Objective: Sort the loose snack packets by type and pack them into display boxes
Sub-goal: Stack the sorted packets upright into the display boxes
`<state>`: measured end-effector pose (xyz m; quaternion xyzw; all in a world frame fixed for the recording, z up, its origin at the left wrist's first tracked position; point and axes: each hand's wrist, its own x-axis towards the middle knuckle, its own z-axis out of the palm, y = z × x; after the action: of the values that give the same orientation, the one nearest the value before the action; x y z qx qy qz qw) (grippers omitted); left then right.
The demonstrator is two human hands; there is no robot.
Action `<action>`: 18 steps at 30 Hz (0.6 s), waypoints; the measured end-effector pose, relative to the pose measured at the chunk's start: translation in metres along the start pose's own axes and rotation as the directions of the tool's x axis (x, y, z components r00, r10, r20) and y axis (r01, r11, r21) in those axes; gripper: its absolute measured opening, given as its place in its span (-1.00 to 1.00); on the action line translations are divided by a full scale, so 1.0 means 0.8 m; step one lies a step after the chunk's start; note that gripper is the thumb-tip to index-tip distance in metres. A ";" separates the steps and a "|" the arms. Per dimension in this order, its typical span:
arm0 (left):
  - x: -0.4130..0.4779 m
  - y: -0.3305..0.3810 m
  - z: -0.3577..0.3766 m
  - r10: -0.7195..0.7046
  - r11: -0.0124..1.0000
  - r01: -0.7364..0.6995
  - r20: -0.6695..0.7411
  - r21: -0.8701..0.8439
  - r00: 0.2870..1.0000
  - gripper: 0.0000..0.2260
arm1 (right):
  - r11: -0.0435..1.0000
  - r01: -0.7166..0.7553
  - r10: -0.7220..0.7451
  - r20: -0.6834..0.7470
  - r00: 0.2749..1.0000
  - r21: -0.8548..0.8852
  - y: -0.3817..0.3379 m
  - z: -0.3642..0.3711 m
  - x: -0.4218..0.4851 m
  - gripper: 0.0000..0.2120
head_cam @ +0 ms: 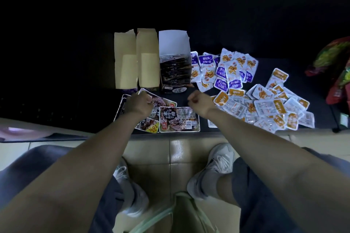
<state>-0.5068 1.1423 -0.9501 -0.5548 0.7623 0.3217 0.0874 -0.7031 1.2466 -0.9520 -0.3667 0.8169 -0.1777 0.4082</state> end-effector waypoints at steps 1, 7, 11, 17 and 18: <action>-0.002 -0.008 0.008 -0.047 0.997 0.045 0.038 0.060 0.998 -0.70 | 0.999 0.019 -0.017 0.032 0.999 -0.048 0.007 0.012 -0.002 -0.85; -0.003 -0.039 0.030 -0.191 0.982 0.190 -0.056 -0.019 0.980 -0.53 | 0.899 0.169 -0.095 0.195 0.976 -0.405 0.022 0.064 0.008 -0.27; 0.007 -0.046 0.039 -0.194 0.966 0.162 -0.147 -0.204 0.970 -0.59 | 0.741 0.185 -0.164 0.093 0.982 -0.646 0.029 0.081 0.010 -0.25; 0.012 -0.044 0.034 -0.162 0.981 0.146 -0.125 -0.124 0.979 -0.76 | 0.775 0.197 -0.192 0.072 0.979 -0.600 0.027 0.058 0.023 -0.49; 0.012 -0.043 0.032 -0.186 0.974 0.169 -0.106 -0.153 0.977 -0.75 | 0.835 0.168 -0.158 0.063 0.985 -0.525 0.027 0.049 0.023 -0.49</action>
<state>-0.4848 1.1435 -0.9884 -0.6437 0.6885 0.3327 0.0300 -0.6890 1.2475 -0.9984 -0.5343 0.7965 0.0226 0.2822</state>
